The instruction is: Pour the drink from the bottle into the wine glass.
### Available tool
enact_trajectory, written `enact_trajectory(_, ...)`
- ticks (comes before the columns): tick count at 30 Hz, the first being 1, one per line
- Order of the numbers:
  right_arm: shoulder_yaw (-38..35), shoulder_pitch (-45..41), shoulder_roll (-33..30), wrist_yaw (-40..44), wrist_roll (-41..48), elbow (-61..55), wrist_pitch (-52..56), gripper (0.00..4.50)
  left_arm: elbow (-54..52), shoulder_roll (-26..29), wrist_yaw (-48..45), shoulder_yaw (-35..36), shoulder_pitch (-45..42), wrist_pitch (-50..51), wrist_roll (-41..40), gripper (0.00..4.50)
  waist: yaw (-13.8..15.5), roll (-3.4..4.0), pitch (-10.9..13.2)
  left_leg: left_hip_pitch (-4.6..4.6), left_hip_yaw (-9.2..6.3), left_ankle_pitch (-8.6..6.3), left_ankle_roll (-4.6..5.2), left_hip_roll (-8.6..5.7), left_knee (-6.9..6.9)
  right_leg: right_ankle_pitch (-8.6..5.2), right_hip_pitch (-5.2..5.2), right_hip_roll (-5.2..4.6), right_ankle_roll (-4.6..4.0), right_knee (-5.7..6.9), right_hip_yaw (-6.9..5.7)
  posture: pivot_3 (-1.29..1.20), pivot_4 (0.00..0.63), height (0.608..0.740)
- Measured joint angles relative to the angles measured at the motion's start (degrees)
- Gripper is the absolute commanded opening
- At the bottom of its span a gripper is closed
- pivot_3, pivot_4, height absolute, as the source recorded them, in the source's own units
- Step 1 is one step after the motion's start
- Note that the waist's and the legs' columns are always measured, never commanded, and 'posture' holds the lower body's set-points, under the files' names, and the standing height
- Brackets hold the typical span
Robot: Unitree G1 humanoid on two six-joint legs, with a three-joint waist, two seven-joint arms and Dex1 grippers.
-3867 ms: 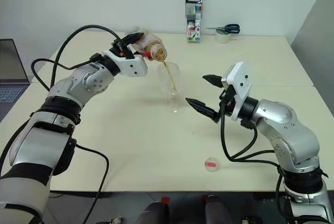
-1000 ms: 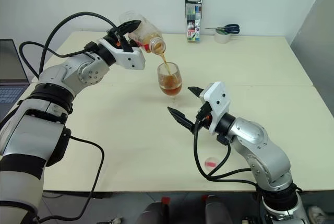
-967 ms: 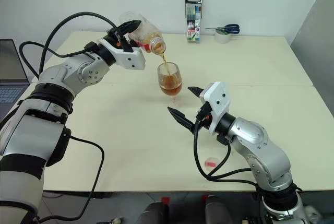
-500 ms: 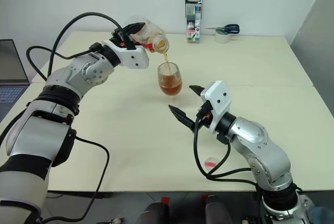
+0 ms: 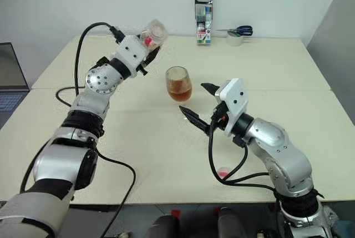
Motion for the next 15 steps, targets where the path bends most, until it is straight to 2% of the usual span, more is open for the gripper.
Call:
enact_trajectory(5,0.58,-2.58,-5.00,4.52,1.08,0.59,3.57,4.50,-14.90,0.84,-1.03,7.80,12.86,19.19,-8.24,1.66,-1.18,0.00,0.00,0.06,-0.15,0.00,0.00,0.06,-0.03,0.00,0.00,0.01,0.00,0.05,0.04,0.00,0.150,0.740)
enact_trajectory(8,1.78,-5.15,-5.42,5.15,0.98,1.44,5.56,4.50,-22.62,0.89,-0.38,11.18,19.13,28.73,-11.80,1.66,-0.94,0.00,0.00,0.04,-0.22,0.01,-0.01,0.09,0.01,0.00,-0.01,0.02,0.00,0.08,-0.01,0.00,0.150,0.740)
enact_trajectory(11,3.55,-7.48,-4.91,5.09,0.88,2.74,7.41,4.50,-29.49,0.28,1.23,14.99,23.02,35.02,-15.58,1.66,-0.54,-0.04,-0.03,0.04,-0.20,0.01,-0.01,0.07,0.06,0.00,0.02,-0.03,0.00,0.09,0.01,0.00,0.150,0.740)
enact_trajectory(15,5.68,-9.53,-3.38,5.10,-0.10,5.10,7.90,4.50,-32.86,-0.74,3.15,18.96,27.05,39.31,-18.65,1.66,-0.28,-0.08,-0.07,0.05,-0.18,0.01,-0.01,0.04,0.07,0.00,0.04,-0.07,0.00,0.07,0.01,0.00,0.150,0.740)
